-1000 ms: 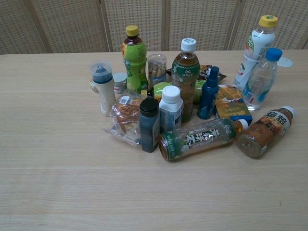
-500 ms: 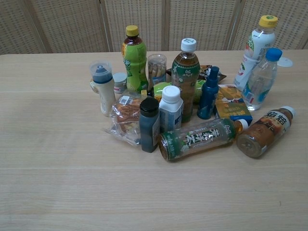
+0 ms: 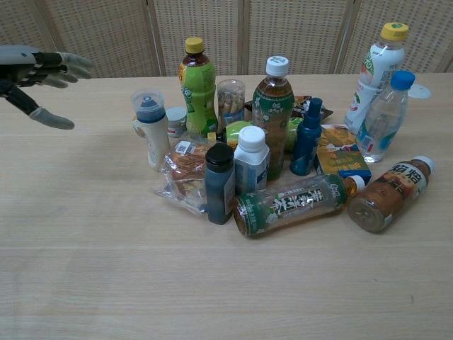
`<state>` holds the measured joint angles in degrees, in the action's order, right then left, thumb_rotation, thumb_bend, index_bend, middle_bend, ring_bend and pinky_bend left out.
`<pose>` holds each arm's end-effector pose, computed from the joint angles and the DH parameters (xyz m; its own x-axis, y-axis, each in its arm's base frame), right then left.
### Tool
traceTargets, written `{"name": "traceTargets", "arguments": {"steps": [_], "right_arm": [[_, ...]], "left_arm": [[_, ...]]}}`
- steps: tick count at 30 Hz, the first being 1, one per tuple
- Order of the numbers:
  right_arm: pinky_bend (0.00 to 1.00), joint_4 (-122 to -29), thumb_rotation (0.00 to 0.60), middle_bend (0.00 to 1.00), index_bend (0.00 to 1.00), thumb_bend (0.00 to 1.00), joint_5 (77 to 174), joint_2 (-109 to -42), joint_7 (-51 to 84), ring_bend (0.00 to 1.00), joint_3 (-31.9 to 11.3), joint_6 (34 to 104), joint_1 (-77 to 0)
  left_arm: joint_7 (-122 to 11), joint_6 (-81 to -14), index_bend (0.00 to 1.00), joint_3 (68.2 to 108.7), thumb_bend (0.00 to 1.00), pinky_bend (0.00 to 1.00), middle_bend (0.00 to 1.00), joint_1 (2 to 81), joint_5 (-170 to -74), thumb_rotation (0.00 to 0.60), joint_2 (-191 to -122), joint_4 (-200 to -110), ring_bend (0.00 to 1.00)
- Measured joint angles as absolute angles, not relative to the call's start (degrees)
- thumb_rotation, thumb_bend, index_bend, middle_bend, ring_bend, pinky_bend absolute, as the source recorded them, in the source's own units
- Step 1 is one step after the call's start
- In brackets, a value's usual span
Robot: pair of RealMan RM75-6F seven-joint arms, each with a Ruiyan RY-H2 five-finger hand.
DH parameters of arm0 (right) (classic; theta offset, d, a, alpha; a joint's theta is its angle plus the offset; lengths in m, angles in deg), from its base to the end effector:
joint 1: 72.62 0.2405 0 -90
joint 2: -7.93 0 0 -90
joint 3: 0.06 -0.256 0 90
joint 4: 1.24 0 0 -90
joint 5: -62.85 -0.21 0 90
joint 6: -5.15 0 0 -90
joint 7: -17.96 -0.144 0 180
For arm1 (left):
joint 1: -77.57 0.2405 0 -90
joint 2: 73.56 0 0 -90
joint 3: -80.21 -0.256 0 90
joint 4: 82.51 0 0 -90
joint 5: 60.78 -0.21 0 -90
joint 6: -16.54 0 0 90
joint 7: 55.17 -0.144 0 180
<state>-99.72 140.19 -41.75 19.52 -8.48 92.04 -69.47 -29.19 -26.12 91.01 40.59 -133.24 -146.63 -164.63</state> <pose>-0.3122 -0.1884 0.2552 0.5321 0.1160 0.8387 -0.8439 0.1520 0.5145 -0.2277 0.3583 0.0626 -0.0074 0.4569 0.8895 0.9952 -0.0831 0.0509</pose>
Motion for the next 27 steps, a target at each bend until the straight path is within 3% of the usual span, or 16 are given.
{"name": "traceTargets", "arguments": {"steps": [9, 18, 22, 27], "right_arm": [[0.0, -99.7, 0.51, 0.0, 0.0, 0.02, 139.2, -40.8, 19.5, 0.0, -8.6, 92.9, -70.6], [0.0, -100.6, 0.511, 0.0, 0.0, 0.02, 138.2, -39.6, 19.1, 0.0, -8.7, 93.6, -71.8], [0.0, -100.7, 0.511, 0.0, 0.0, 0.02, 137.7, -39.1, 19.0, 0.0, -8.8, 93.9, -72.2], [0.0, -100.9, 0.512, 0.0, 0.0, 0.02, 137.4, -38.7, 18.5, 0.0, -8.8, 94.1, -72.7]], "left_arm": [[-23.6, -20.1, 0.0, 93.1, 0.15, 0.0, 0.0, 35.0, -131.6, 0.6, -156.9, -155.1, 0.0], [-16.8, -16.4, 0.11, 94.0, 0.15, 0.0, 0.01, 32.4, -131.5, 0.6, -164.5, -148.2, 0.0], [-13.0, -15.9, 0.24, 94.5, 0.19, 0.0, 0.11, 31.9, -131.6, 0.6, -168.1, -144.6, 0.04], [-9.9, -16.5, 0.46, 95.5, 0.32, 0.02, 0.32, 31.5, -131.9, 0.6, -172.2, -140.3, 0.25]]}}
